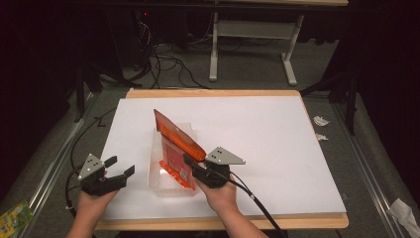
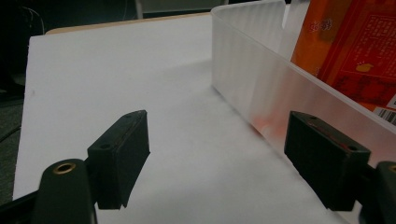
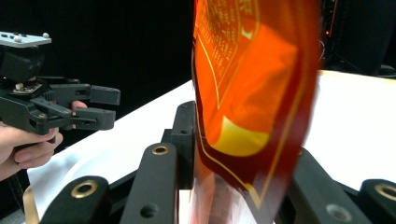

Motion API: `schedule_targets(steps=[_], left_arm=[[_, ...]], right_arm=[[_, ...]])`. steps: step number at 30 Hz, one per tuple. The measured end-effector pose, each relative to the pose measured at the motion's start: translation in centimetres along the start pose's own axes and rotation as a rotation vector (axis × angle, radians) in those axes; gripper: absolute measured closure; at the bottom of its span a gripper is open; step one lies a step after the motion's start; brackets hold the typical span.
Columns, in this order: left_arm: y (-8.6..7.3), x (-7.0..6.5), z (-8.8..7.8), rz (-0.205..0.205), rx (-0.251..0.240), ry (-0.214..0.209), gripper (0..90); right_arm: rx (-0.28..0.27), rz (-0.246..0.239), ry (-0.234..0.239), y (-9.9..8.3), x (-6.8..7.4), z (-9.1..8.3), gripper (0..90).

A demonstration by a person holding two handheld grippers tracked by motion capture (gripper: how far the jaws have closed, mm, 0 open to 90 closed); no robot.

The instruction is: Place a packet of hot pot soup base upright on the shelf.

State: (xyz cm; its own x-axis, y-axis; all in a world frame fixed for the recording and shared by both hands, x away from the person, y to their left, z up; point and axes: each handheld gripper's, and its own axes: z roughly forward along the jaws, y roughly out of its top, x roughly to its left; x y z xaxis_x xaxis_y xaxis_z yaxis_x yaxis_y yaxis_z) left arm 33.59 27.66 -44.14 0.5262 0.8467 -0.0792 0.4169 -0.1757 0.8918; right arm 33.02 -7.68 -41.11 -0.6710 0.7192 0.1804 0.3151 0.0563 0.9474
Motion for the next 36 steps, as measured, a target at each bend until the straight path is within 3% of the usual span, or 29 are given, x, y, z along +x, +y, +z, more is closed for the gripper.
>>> schedule_targets(steps=[6, 21, 36], left_arm=[[0.0, -0.1, 0.1, 0.002, 0.004, -0.002, 22.8], [-0.1, 0.1, 0.0, 0.002, -0.002, 0.004, 22.8], [-0.1, 0.2, -0.2, -0.003, -0.005, 0.007, 22.8]], right_arm=[[-0.005, 0.039, -0.01, -0.6, -0.8, -0.5, 71.5], [0.026, 0.04, -0.038, -0.5, -1.7, -0.4, 68.1], [0.055, 0.029, -0.021, 0.2, -2.3, -1.0, 59.2]])
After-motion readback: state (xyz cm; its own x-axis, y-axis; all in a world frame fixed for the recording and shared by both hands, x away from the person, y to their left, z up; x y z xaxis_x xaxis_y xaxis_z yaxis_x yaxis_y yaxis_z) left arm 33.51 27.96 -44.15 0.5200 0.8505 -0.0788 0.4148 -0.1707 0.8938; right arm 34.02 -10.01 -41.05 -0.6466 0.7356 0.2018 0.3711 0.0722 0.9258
